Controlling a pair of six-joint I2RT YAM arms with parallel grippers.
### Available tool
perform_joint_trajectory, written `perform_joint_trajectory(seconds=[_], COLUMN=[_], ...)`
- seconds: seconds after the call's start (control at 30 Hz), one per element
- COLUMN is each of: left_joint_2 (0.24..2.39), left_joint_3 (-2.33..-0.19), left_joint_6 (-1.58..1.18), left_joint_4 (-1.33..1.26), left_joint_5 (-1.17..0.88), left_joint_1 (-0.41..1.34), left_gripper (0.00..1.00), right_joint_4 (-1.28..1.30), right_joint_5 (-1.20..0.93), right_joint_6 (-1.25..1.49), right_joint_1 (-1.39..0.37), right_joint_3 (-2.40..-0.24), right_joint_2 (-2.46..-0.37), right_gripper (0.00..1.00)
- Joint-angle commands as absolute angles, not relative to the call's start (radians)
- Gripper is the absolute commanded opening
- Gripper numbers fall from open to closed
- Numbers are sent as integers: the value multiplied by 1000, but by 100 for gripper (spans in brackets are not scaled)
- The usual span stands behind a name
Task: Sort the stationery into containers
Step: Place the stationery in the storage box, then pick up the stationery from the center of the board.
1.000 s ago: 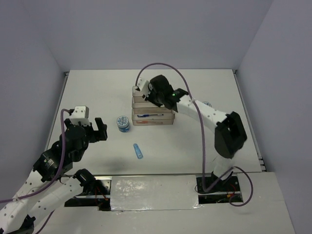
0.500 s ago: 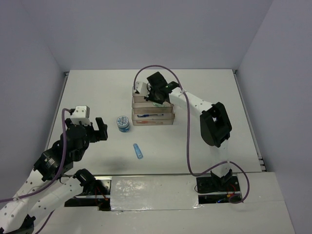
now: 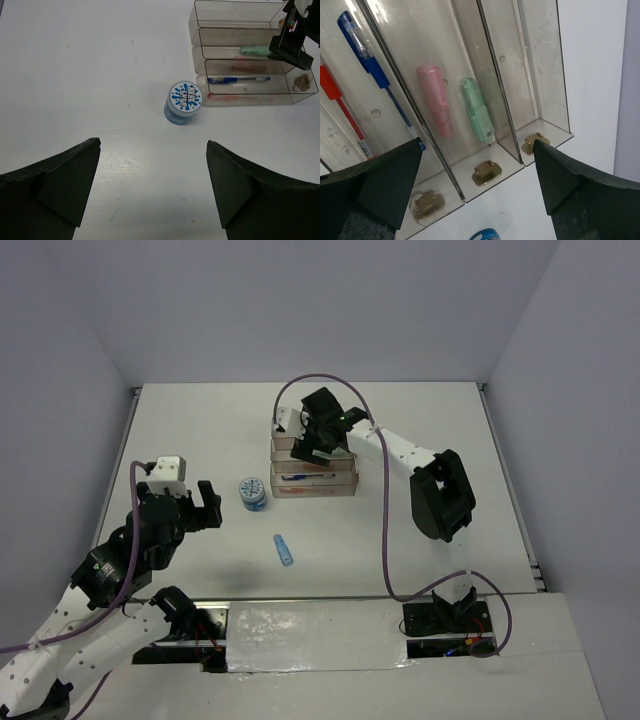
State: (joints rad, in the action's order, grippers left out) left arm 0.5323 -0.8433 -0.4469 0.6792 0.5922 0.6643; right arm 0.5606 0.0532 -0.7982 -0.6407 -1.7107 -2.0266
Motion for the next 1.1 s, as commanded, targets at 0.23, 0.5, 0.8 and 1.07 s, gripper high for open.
perform_joint_trajectory(seconds=[0.23,0.5,0.8,1.07], left_joint_2=[535,531,546,502], left_joint_3=[-838,-844,-882,-874], left_joint_6=[-437,-451,-581,-574], left_joint_4=[646,663,784,770], left_joint_5=[600,643,859,845], left_joint_1=[663,661,647,623], left_gripper=[99,99,99,99], right_joint_4=[261,302,331,391], right_joint_5=[62,322,343,394], right_joint_6=[-477,24,382,471], right_joint_1=[-673,-940,-1124,-1218], right_joint_3=[-1580,-1365,-1201,-1250], right_joint_2=[-1683,-1476,-1650,-1854], right_gripper=[100,100,98,92])
